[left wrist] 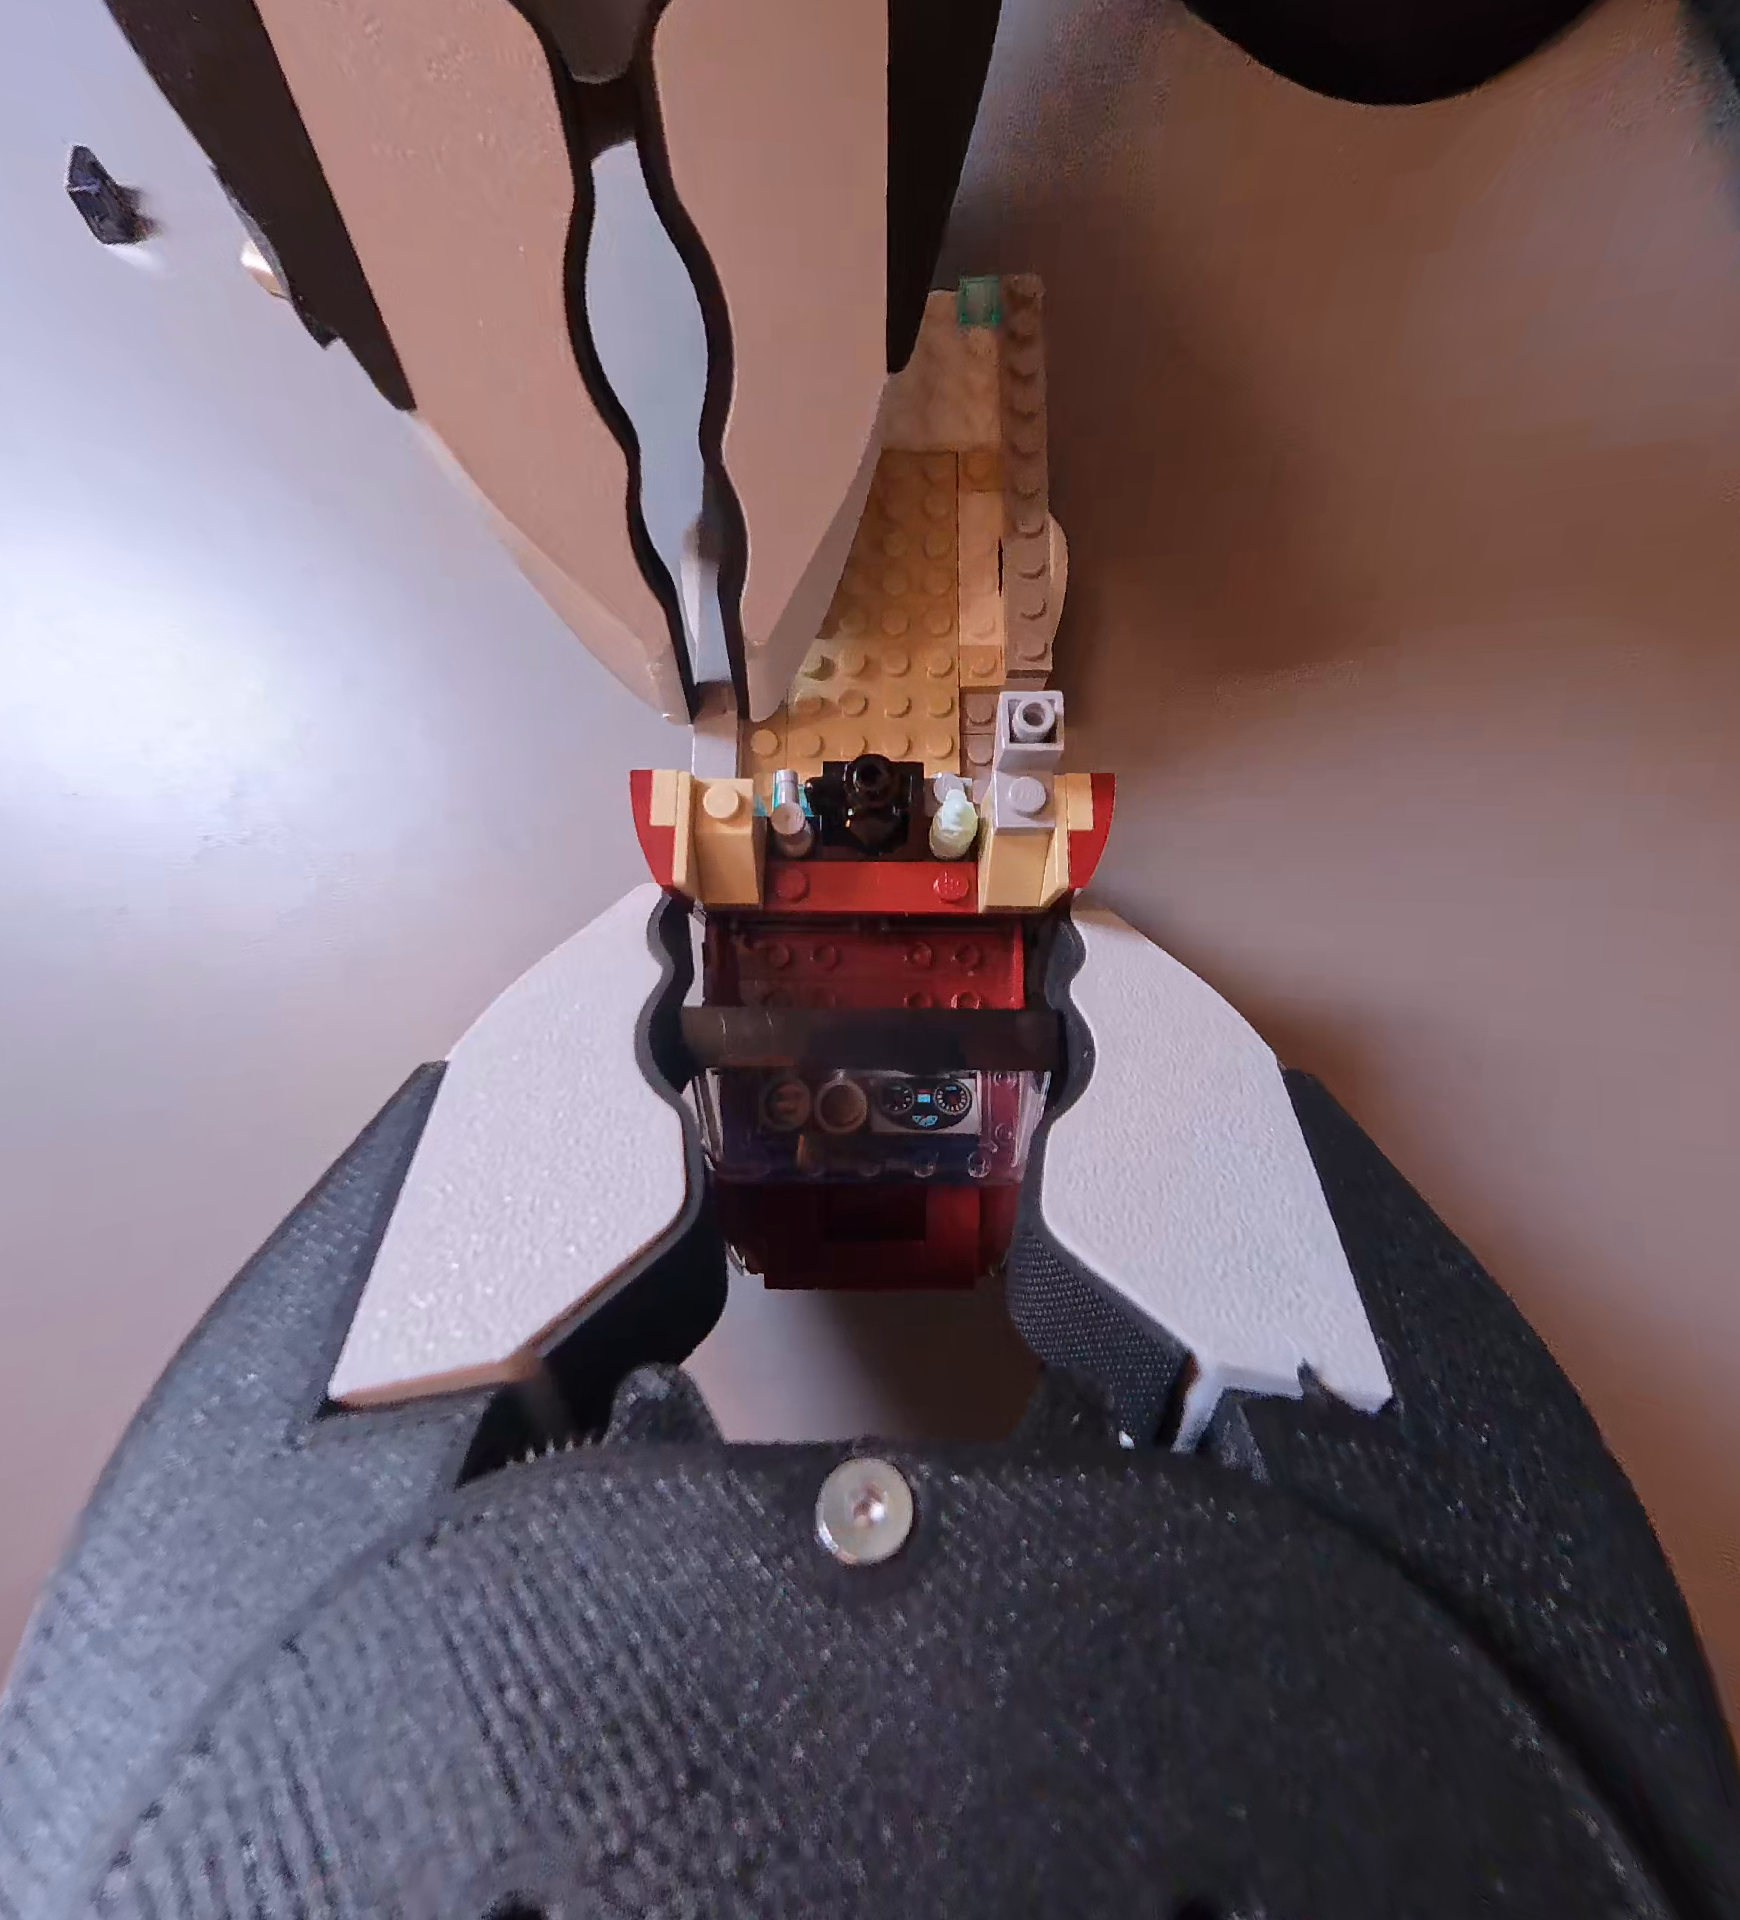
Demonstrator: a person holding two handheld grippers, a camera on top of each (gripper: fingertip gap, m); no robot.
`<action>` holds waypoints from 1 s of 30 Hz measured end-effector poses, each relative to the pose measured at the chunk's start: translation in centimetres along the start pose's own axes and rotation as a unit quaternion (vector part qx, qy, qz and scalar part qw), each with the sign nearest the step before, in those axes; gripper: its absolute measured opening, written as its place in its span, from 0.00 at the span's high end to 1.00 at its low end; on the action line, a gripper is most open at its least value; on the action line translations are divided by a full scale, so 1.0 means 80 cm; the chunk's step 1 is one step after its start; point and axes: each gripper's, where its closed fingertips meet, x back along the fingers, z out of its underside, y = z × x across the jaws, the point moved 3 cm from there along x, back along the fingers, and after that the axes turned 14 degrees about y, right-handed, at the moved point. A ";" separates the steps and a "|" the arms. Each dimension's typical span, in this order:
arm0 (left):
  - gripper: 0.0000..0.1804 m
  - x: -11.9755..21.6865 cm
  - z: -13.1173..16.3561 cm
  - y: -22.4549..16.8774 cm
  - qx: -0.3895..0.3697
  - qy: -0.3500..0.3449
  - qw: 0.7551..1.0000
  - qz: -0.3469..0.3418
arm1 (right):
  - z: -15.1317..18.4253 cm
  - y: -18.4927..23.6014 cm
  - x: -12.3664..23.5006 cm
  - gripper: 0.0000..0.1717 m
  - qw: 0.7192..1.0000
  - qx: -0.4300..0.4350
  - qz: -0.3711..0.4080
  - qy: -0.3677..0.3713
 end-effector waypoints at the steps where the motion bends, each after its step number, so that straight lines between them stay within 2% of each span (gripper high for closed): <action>1: 0.63 0.000 -0.001 -0.001 0.000 -0.001 1.000 0.002 | 0.001 0.002 0.001 0.96 1.000 -0.001 0.002 -0.008; 7: 0.63 0.000 0.000 -0.005 -0.007 -0.001 1.000 0.009 | 0.001 0.001 0.014 0.96 0.990 -0.092 -0.064 -0.085; 18: 0.63 0.000 -0.001 -0.006 -0.005 -0.014 1.000 0.009 | 0.002 -0.001 0.011 0.96 0.983 -0.137 -0.100 -0.067; 24: 0.63 -0.001 -0.002 -0.006 -0.008 -0.016 1.000 0.009 | 0.000 0.001 0.004 0.95 0.983 -0.148 -0.112 -0.005; 30: 0.63 -0.001 -0.002 -0.006 -0.012 -0.022 1.000 0.009 | -0.004 0.001 0.000 0.95 0.975 -0.144 -0.141 0.098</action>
